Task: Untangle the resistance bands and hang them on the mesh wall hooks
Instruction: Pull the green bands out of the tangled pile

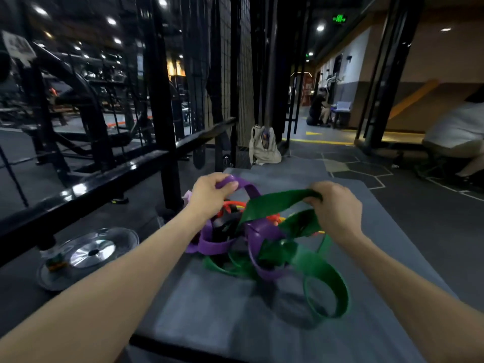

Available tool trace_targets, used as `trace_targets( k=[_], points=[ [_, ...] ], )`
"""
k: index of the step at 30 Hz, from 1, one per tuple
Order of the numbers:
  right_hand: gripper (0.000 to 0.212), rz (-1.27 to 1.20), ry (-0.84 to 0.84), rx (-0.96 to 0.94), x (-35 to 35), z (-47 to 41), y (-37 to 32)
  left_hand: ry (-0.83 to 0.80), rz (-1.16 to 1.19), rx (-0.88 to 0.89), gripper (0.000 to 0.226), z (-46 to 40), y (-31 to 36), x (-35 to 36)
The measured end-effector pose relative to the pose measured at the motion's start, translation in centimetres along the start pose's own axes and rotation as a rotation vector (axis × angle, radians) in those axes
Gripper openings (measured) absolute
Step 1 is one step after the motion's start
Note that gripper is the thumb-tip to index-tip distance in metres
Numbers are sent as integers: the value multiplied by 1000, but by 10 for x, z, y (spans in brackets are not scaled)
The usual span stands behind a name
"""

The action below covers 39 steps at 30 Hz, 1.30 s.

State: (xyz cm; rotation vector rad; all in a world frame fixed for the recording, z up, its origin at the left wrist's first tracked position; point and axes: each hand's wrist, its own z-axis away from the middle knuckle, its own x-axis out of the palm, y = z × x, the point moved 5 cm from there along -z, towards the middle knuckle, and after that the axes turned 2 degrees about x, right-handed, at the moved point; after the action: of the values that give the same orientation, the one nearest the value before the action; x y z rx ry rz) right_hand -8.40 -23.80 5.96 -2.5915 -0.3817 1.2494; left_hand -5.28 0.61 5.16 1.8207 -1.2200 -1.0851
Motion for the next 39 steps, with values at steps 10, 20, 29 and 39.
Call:
trace_targets(
  k=[10,20,29,39],
  points=[
    [18,-221,91,108,-14,-49,-1,347,258,-181,16,-43,6,-41],
    [29,99,-421,92,46,37,46,-1,-334,-586,29,14,-100,-27],
    [38,210,-847,-42,67,98,68,-190,-847,23,37,42,-46,32],
    [33,5,-621,36,69,58,82,-439,-653,67,31,34,-58,133]
  ],
)
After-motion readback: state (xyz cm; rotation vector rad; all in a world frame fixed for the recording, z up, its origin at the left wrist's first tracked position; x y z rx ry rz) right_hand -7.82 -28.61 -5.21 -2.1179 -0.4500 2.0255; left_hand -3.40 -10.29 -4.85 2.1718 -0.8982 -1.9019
